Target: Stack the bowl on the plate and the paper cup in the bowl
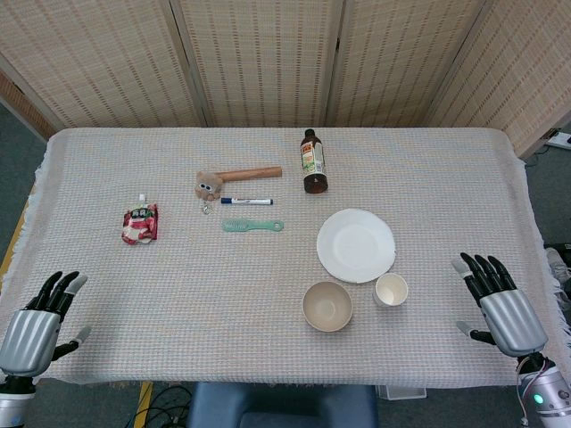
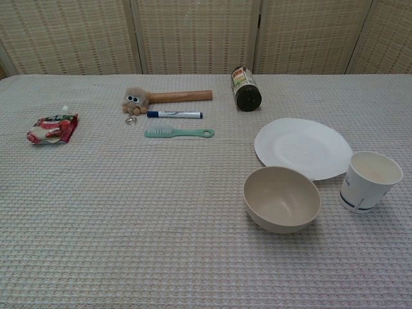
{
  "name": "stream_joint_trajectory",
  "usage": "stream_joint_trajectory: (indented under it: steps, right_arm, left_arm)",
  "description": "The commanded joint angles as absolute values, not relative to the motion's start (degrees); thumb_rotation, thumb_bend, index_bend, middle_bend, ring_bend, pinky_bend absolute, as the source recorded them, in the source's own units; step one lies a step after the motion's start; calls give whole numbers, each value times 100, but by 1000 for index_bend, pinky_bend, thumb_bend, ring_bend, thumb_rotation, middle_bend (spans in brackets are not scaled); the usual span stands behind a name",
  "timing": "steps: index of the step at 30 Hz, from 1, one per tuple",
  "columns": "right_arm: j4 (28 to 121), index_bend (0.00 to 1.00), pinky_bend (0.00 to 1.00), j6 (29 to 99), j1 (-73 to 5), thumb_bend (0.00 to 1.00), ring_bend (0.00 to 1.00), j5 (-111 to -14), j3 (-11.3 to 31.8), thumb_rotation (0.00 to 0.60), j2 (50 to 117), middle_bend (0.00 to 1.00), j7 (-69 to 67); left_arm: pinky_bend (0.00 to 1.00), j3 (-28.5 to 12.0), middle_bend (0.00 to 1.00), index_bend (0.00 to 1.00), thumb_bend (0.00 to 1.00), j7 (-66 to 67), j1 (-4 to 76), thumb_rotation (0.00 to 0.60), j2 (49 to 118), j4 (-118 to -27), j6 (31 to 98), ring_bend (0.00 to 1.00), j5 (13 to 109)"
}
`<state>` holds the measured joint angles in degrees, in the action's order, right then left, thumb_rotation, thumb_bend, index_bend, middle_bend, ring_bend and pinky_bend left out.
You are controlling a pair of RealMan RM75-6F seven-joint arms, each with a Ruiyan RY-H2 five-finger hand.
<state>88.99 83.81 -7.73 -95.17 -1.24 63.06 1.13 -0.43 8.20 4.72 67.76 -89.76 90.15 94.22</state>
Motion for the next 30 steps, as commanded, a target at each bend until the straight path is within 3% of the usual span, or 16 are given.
stream_joint_trajectory:
  steps: [1, 18, 23, 30]
  right_arm:
    - [8891, 0, 0, 8357, -782, 109, 0, -9496, -114, 600, 6315, 0, 118]
    - [9395, 0, 0, 7921, -1136, 103, 0, -9980, -292, 600, 6069, 0, -177]
    - [10187, 0, 0, 7192, -1624, 90, 0, -10057, -202, 600, 5889, 0, 326]
    - [10998, 0, 0, 5482, -2582, 52, 0, -9329, 46, 600, 5660, 0, 487]
  left_arm:
    - [449, -58, 157, 149, 258, 797, 472, 600, 6776, -8957, 9015, 111, 9396]
    - [449, -32, 157, 151, 258, 713, 522, 600, 6788, -8921, 8964, 111, 9448]
    - [449, -75, 157, 154, 258, 675, 415, 600, 6722, -8987, 9220, 111, 9454]
    - [449, -20, 157, 156, 258, 726, 377, 600, 6738, -8961, 9372, 111, 9673]
